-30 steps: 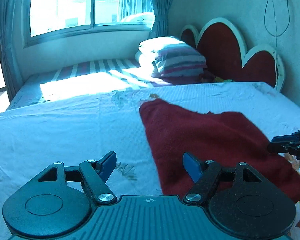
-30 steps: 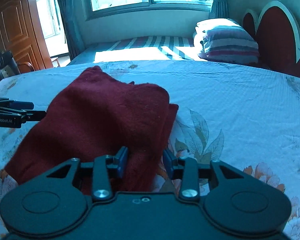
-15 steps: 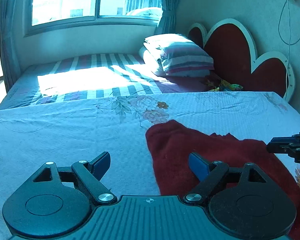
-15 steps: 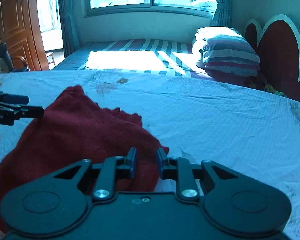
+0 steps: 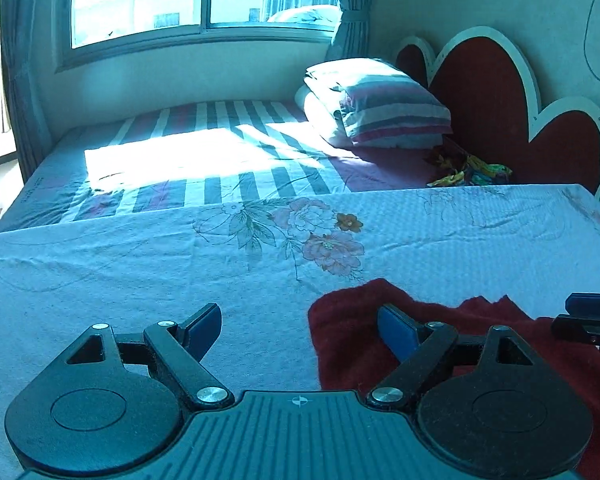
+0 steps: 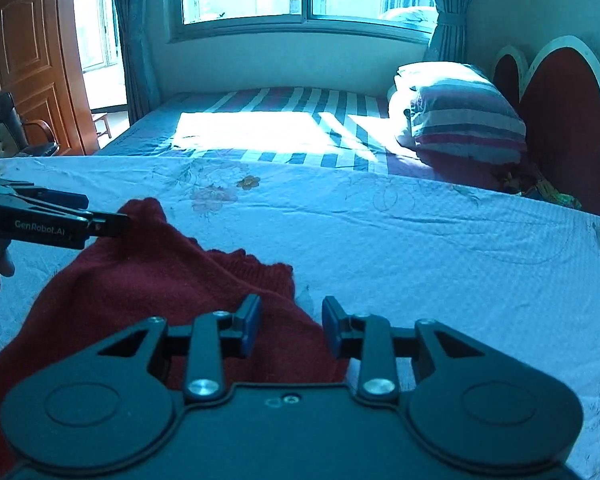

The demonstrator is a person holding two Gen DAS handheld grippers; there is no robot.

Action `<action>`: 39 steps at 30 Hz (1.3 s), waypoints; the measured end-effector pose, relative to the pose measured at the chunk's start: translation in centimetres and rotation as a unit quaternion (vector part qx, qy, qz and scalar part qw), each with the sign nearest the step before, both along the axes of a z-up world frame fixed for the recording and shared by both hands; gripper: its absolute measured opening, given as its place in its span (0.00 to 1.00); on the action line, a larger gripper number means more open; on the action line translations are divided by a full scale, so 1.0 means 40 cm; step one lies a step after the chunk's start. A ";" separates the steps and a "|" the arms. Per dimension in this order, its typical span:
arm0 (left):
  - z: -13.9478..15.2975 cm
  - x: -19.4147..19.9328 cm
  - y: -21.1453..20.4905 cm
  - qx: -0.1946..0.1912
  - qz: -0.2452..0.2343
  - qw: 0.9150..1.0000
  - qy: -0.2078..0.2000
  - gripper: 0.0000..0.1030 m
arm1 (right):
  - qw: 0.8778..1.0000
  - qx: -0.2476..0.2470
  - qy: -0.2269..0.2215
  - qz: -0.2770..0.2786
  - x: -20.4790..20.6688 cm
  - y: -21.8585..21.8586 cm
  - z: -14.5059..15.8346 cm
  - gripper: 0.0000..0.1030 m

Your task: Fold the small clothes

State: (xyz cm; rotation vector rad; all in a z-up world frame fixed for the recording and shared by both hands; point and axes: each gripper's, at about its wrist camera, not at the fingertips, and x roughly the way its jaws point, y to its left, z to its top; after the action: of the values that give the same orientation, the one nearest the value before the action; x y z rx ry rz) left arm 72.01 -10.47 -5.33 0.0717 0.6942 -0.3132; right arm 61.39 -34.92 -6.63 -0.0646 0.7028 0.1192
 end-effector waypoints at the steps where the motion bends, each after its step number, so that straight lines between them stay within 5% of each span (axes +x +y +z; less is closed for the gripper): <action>1: -0.012 0.014 -0.006 0.008 0.000 1.000 0.005 0.83 | 1.000 0.000 -0.003 0.002 0.005 0.003 0.000 0.31; 4: -0.057 0.041 -0.027 0.033 -0.001 0.999 0.032 0.83 | 0.999 -0.026 0.039 -0.010 0.052 0.002 -0.053 0.33; 6: -0.051 0.036 -0.030 0.032 0.006 0.999 0.030 0.83 | 0.999 0.005 0.036 -0.026 0.053 -0.021 -0.071 0.36; 21: -0.024 -0.074 0.004 0.018 0.016 1.000 0.017 0.83 | 0.999 0.014 0.021 -0.044 0.014 0.001 -0.020 0.37; 26: -0.010 -0.094 0.017 0.002 0.023 1.000 0.021 0.83 | 0.998 -0.003 0.051 -0.044 0.025 0.011 -0.044 0.37; 31: 0.009 -0.167 0.006 -0.004 -0.004 1.000 0.009 0.83 | 0.999 0.013 0.011 -0.039 -0.042 0.020 0.016 0.35; 33: -0.020 -0.168 -0.010 0.009 -0.004 1.000 0.017 0.83 | 0.998 -0.017 0.047 -0.033 -0.038 0.031 -0.024 0.35; 39: 0.058 -0.278 0.030 -0.006 -0.012 1.000 -0.009 0.83 | 0.999 -0.009 0.018 -0.031 -0.093 0.030 0.028 0.35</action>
State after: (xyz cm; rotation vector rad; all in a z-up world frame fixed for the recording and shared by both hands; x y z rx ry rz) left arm 60.87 -9.26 -3.03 0.0707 0.6748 -0.3393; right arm 57.66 -33.72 -5.51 -0.0577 0.7406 0.0555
